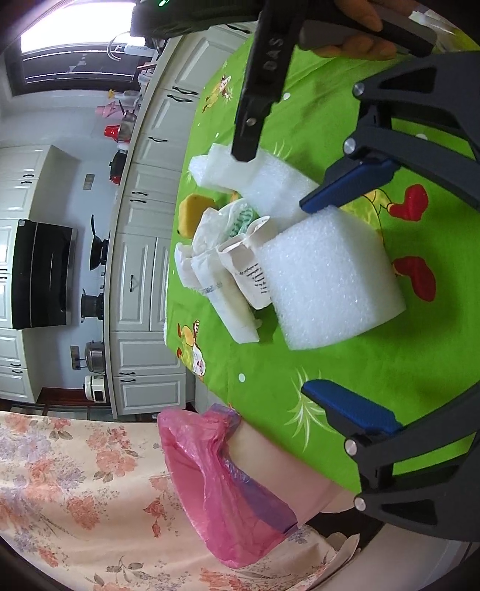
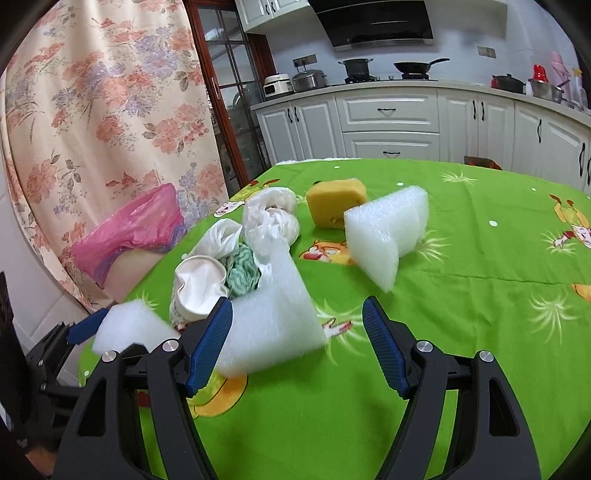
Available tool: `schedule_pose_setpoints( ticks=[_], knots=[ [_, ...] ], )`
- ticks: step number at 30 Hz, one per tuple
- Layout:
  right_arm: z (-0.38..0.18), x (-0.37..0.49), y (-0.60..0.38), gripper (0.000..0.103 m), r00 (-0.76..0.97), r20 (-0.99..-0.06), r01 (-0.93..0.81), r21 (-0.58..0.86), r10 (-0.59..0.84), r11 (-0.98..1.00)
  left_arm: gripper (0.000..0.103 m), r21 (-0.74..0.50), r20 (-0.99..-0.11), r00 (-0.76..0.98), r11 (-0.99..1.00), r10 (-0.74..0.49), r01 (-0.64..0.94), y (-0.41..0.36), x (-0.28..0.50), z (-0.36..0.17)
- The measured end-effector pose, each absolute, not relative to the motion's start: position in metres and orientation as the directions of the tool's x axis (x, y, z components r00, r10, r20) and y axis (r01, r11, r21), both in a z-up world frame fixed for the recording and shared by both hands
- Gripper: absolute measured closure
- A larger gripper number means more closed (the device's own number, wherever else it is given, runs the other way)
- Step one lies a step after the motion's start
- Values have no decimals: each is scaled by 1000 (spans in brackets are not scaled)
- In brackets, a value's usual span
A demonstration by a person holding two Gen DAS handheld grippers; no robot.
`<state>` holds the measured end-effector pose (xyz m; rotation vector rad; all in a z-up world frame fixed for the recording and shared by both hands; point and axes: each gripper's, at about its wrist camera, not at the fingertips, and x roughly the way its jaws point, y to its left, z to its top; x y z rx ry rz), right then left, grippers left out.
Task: Collect trash
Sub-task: 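Grasp a white foam block with the left gripper while the right gripper grasps a foam sheet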
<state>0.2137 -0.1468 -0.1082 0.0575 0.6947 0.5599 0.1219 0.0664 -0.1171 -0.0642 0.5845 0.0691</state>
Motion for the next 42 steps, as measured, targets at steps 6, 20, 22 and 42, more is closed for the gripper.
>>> schedule_pose_setpoints(
  ticks=[6, 20, 22, 42],
  knots=[
    [-117, 228, -139, 52, 591, -625, -468, 251, 511, 848, 30, -44, -550, 834, 997, 33, -68, 65, 122, -118],
    [-110, 195, -159, 83, 626, -586, -479, 231, 514, 847, 35, 26, -483, 874, 999, 45, -36, 53, 101, -107],
    [-108, 190, -161, 83, 636, -581, -480, 219, 508, 850, 35, 35, -475, 879, 999, 42, -29, 51, 97, -105],
    [-76, 158, -131, 83, 624, -519, -574, 201, 584, 793, 35, 10, -412, 905, 994, 103, -109, 92, 68, -74]
  ],
)
